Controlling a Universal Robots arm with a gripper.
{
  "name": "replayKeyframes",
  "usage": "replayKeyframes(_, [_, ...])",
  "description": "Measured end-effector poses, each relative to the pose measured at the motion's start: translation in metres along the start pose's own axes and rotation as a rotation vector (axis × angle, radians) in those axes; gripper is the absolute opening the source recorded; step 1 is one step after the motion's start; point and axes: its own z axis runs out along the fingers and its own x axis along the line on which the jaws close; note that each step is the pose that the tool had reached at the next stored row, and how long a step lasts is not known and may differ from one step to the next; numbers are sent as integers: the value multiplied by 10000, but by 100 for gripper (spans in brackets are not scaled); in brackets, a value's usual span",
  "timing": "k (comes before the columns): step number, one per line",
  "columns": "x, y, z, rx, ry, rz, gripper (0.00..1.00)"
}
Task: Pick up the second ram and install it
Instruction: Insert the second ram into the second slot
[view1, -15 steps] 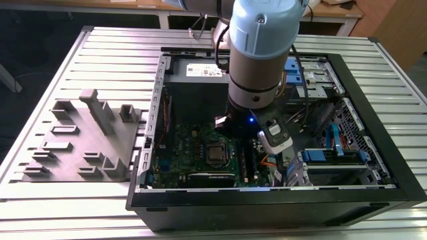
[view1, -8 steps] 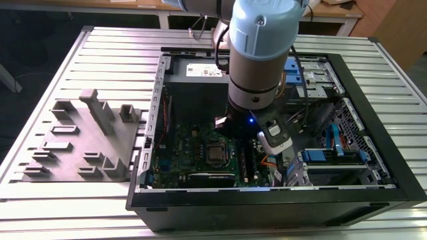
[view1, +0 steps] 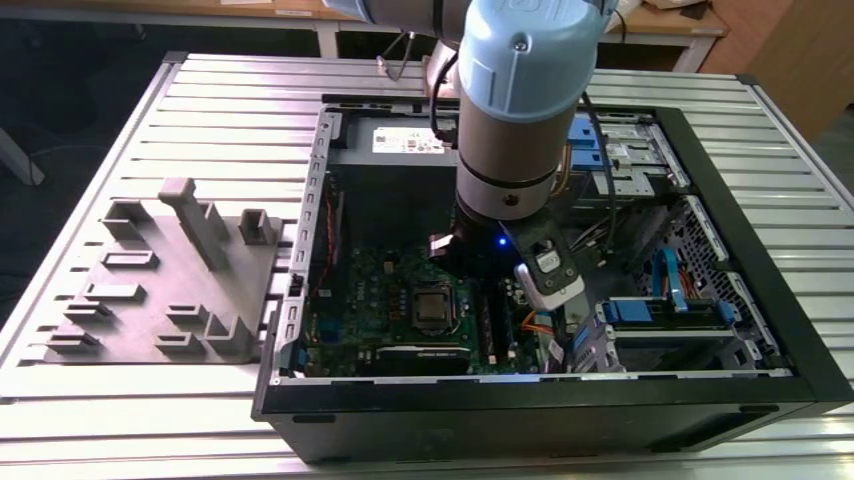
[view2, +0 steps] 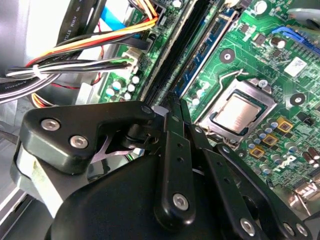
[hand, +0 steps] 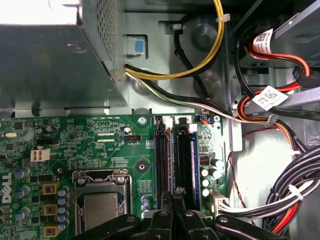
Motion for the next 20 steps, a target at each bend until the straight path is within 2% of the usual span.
replayKeyframes(4, [0, 2, 2, -5, 0, 1, 10])
replayKeyframes(5, [0, 2, 1, -3, 0, 1, 16])
replayKeyframes(9, [-1, 2, -15, 5, 2, 0, 16])
replayKeyframes(12, [-8, 9, -98, 1, 0, 1, 16])
replayKeyframes(18, [-25, 25, -311, 4, -2, 31, 16])
replayKeyframes(20, [-28, 28, -350, 4, -2, 37, 16])
